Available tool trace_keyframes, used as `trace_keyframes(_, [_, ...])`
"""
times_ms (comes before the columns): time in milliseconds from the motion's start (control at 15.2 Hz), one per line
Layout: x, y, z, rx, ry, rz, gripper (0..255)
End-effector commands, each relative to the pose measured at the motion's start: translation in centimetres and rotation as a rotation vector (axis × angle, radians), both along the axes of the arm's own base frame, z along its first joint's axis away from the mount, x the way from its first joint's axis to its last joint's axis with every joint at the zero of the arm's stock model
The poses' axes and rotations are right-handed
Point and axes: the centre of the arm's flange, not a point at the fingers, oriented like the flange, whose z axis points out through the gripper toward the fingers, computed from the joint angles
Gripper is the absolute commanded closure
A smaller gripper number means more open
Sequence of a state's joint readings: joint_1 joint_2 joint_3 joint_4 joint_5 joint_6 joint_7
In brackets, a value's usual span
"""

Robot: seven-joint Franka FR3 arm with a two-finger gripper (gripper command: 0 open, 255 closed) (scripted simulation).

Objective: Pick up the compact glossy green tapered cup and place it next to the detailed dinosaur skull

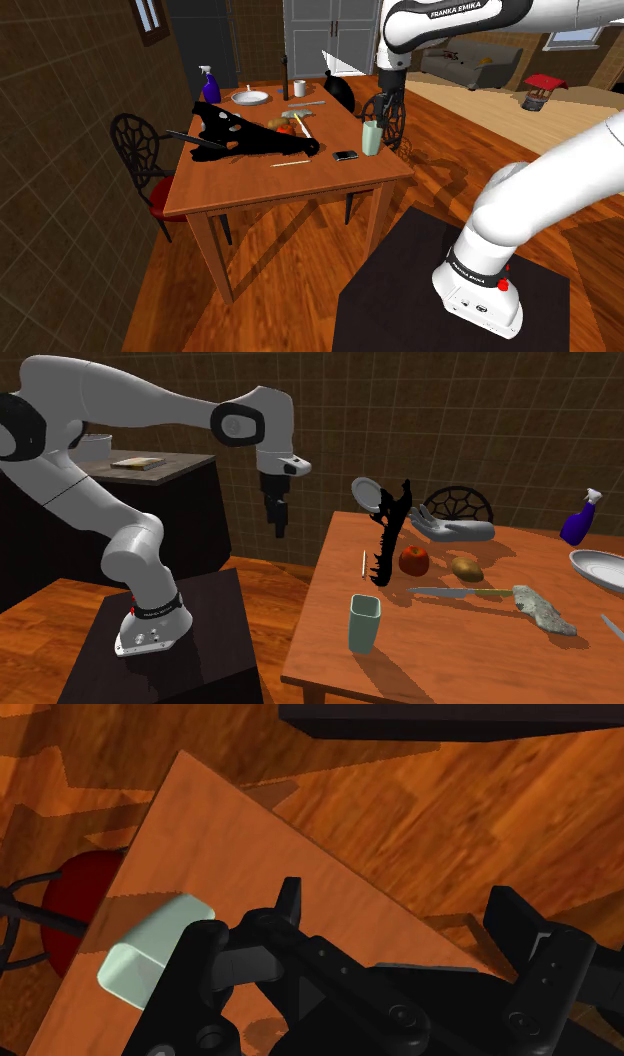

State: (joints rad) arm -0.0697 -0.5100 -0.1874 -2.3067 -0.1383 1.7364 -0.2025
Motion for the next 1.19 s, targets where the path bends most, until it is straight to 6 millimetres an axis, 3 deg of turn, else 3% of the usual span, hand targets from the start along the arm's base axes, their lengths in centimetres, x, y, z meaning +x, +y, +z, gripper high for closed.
trace_keyframes(0, [1.3, -2.0, -1.3, -0.001, -0.007, 0.004, 0])
trace_keyframes(1122, [13.2, -17.9, -10.7, 0.003, -0.055, 0.030, 0])
